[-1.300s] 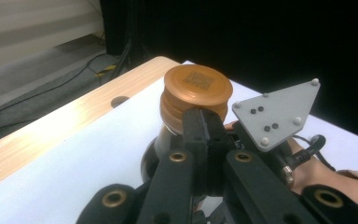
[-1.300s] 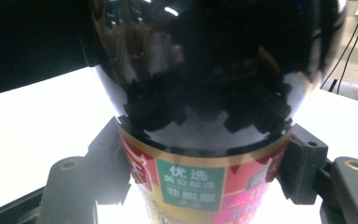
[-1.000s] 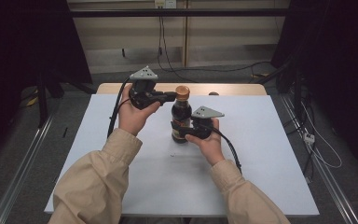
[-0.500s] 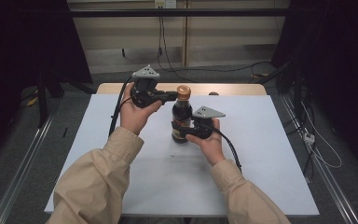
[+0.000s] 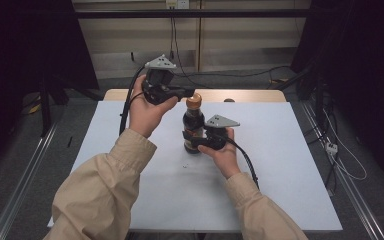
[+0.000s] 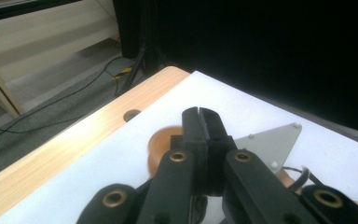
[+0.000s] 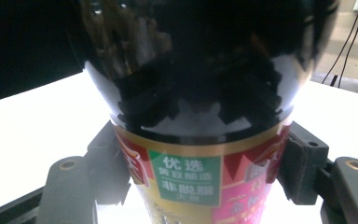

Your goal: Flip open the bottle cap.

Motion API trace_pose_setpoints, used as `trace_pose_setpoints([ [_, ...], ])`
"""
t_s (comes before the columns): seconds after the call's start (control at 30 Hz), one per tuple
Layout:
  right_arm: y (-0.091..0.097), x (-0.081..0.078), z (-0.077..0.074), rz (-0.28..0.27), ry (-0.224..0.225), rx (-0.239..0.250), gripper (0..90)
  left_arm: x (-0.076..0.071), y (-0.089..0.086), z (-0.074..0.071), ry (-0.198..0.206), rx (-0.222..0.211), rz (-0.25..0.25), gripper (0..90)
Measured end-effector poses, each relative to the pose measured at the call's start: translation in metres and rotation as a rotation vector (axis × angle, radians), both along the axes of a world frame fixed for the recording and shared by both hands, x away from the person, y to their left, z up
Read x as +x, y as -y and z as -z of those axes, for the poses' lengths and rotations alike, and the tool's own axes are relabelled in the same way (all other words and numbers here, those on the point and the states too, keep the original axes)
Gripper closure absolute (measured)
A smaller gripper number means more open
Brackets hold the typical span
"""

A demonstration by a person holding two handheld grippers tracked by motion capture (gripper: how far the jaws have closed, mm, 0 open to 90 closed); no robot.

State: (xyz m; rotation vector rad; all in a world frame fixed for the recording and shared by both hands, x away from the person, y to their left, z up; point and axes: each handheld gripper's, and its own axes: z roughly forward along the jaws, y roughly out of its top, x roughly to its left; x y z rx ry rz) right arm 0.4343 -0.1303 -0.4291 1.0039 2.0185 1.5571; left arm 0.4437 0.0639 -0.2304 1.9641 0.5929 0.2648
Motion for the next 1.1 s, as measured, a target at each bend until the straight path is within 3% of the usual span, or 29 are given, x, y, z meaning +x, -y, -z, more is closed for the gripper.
trace_pose_setpoints([
  [0.17, 0.000, 0.000, 0.000, 0.000, 0.001, 0.002, 30.7, -0.001, -0.008, 0.004, 0.003, -0.002, 0.000, 90.0],
  [0.73, 0.000, 0.000, 0.000, 0.000, -0.004, 0.000, 30.3, 0.007, -0.026, 0.036, -0.057, 0.000, -0.008, 90.0],
  [1.1, 0.000, 0.000, 0.001, 0.000, 0.000, -0.003, 30.2, 0.009, -0.020, 0.041, -0.056, -0.002, 0.004, 90.0],
])
